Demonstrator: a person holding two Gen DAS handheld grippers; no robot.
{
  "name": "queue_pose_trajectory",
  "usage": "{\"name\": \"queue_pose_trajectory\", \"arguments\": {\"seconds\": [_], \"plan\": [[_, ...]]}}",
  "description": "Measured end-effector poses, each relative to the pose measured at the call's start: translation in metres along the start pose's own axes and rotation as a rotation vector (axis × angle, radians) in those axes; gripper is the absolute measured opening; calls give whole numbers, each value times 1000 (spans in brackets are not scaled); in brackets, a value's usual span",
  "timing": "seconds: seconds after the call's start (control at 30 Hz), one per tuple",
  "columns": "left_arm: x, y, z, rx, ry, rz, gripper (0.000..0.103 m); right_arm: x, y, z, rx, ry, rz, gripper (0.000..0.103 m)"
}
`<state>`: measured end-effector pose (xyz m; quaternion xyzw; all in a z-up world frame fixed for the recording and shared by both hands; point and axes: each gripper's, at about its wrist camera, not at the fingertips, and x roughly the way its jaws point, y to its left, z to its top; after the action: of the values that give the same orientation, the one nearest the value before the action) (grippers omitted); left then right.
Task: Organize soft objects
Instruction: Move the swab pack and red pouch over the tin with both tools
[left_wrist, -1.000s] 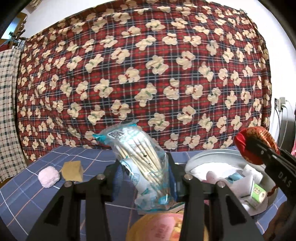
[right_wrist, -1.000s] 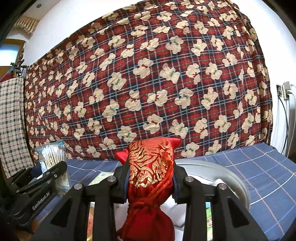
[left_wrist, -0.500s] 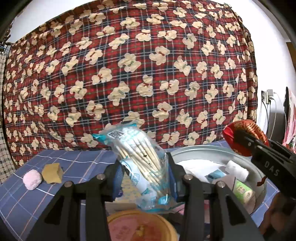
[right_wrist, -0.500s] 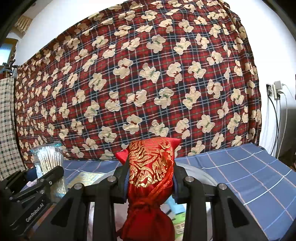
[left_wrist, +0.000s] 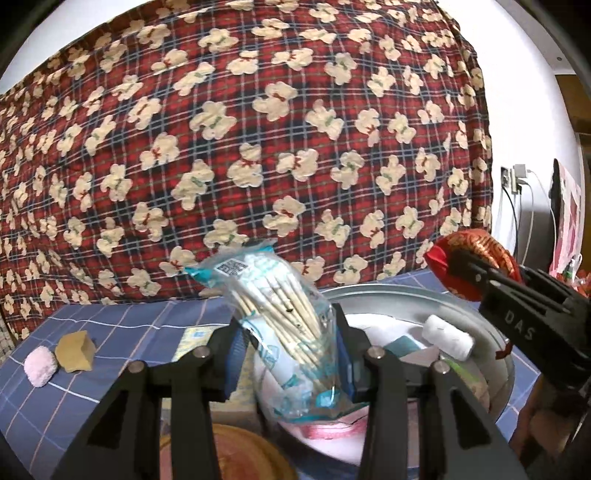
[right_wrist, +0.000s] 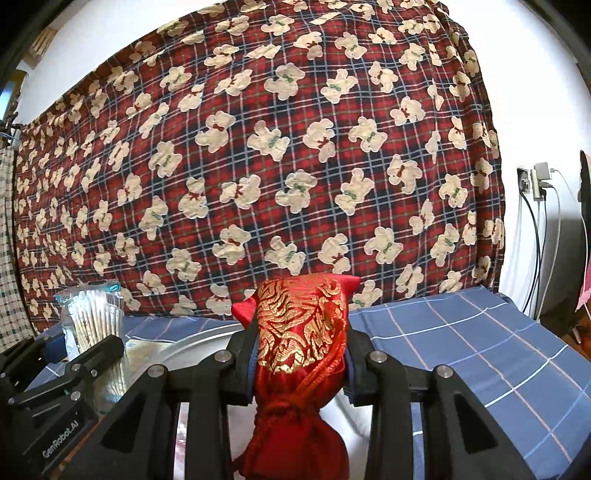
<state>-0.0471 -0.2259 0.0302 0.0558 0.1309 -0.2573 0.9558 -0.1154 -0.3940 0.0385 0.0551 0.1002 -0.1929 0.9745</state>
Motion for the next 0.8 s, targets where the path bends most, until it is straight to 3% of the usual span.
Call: {"name": "queue_pose_trajectory", "arguments": {"seconds": [0.5, 0.8], "plan": [[22, -35, 7, 21, 51, -85, 41, 19, -25, 3, -17, 35, -66, 37], [39, -57, 5, 70, 101, -93, 41, 40, -41, 0, -8, 104, -89, 37]]}}
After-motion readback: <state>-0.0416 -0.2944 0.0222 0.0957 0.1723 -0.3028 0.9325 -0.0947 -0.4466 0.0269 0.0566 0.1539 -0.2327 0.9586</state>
